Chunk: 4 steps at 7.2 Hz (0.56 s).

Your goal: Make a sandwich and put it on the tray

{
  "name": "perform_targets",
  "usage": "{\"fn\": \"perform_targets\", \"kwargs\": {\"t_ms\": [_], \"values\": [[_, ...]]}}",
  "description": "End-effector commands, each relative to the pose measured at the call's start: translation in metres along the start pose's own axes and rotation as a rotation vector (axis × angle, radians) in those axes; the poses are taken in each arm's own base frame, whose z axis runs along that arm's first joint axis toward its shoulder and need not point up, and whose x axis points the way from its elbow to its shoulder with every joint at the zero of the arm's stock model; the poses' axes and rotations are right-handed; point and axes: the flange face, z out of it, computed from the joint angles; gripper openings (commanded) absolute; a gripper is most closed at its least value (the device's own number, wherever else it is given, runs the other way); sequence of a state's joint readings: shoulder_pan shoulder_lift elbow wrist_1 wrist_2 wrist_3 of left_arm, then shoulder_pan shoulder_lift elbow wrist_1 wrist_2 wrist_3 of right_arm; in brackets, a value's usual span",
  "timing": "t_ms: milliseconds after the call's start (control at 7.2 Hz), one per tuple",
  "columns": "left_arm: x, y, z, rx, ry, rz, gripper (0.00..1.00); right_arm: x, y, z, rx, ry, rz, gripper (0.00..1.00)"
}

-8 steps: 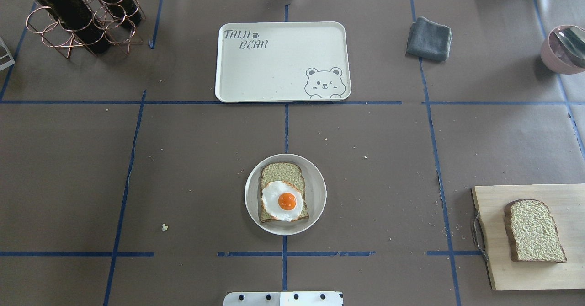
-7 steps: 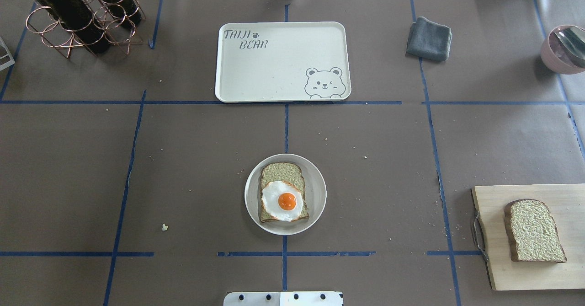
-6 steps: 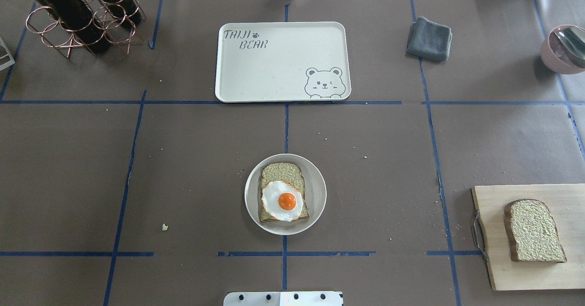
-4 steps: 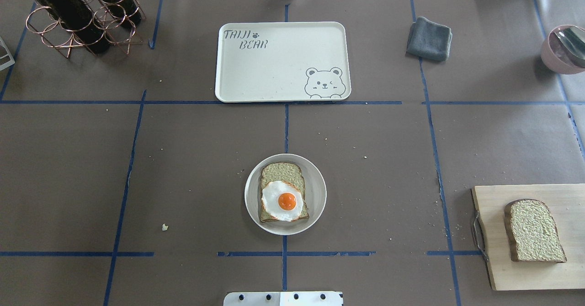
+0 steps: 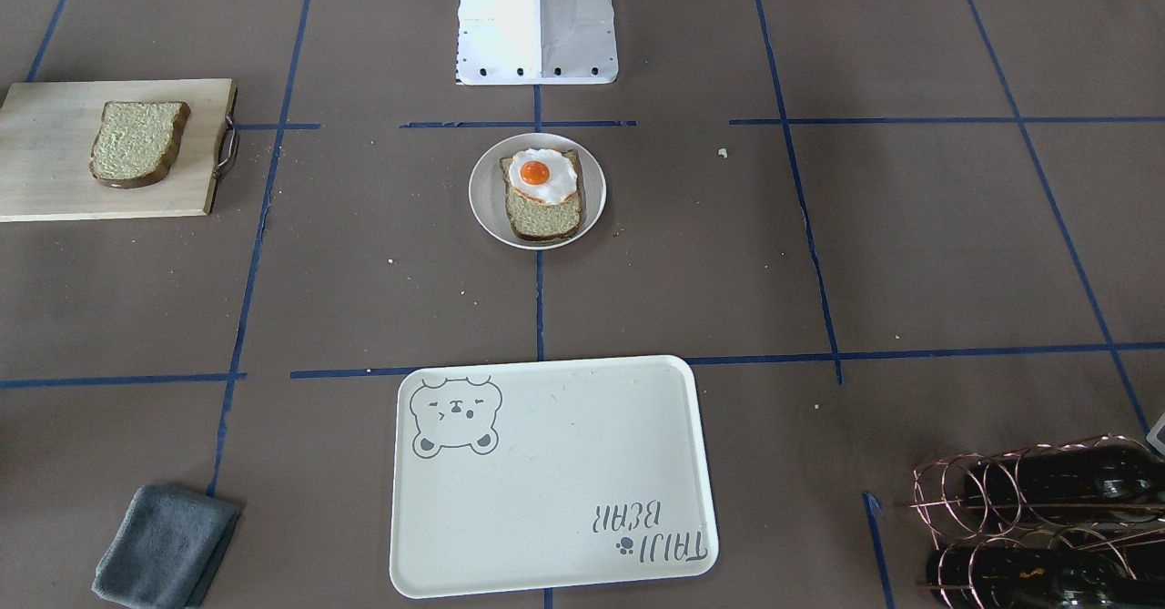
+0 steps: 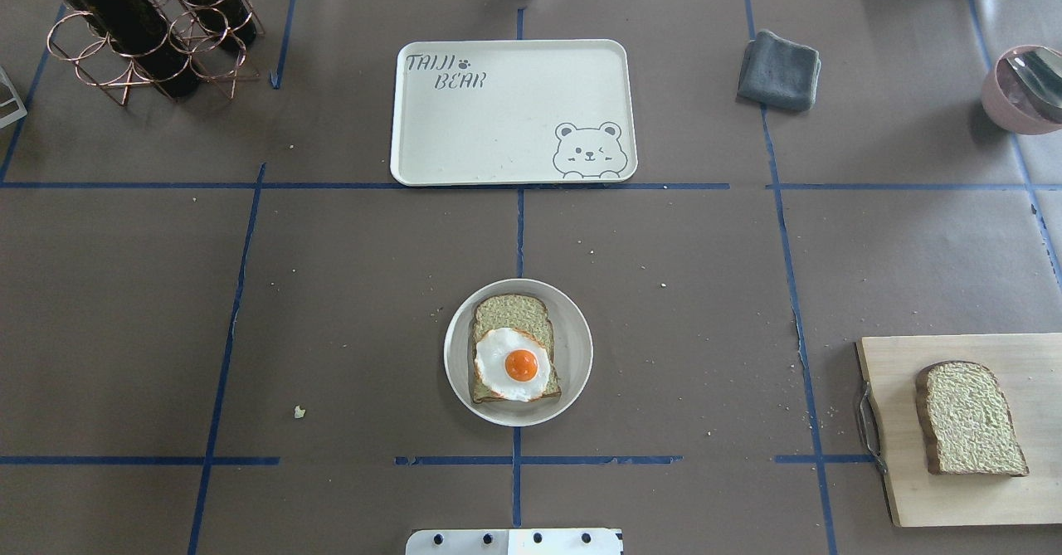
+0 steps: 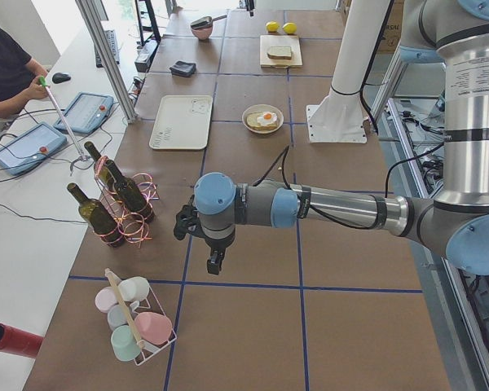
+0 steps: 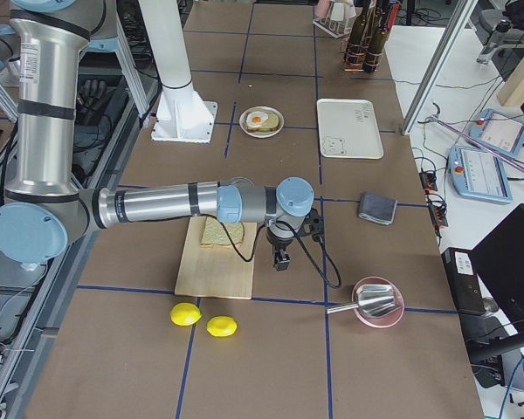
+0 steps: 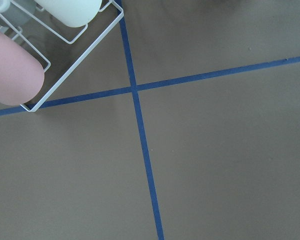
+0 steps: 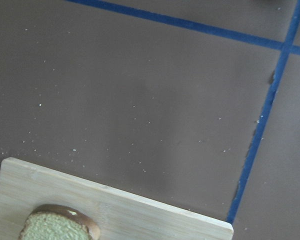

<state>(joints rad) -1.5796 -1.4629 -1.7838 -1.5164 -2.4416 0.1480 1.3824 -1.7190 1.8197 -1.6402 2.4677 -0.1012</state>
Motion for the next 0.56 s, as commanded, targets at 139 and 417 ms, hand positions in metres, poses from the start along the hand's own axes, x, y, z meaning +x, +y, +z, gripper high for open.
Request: {"fn": "perform_targets", "kwargs": {"t_ms": [139, 417], "values": [[0.014, 0.005, 0.002, 0.059, 0.148, 0.048, 1.00, -0.045, 0.057, 0.067, 0.074, -0.044, 0.165, 1.00], [0.014, 0.005, 0.002, 0.060, 0.150, 0.051, 1.00, -0.079, 0.087, 0.105, 0.136, -0.032, 0.235, 1.00]]}}
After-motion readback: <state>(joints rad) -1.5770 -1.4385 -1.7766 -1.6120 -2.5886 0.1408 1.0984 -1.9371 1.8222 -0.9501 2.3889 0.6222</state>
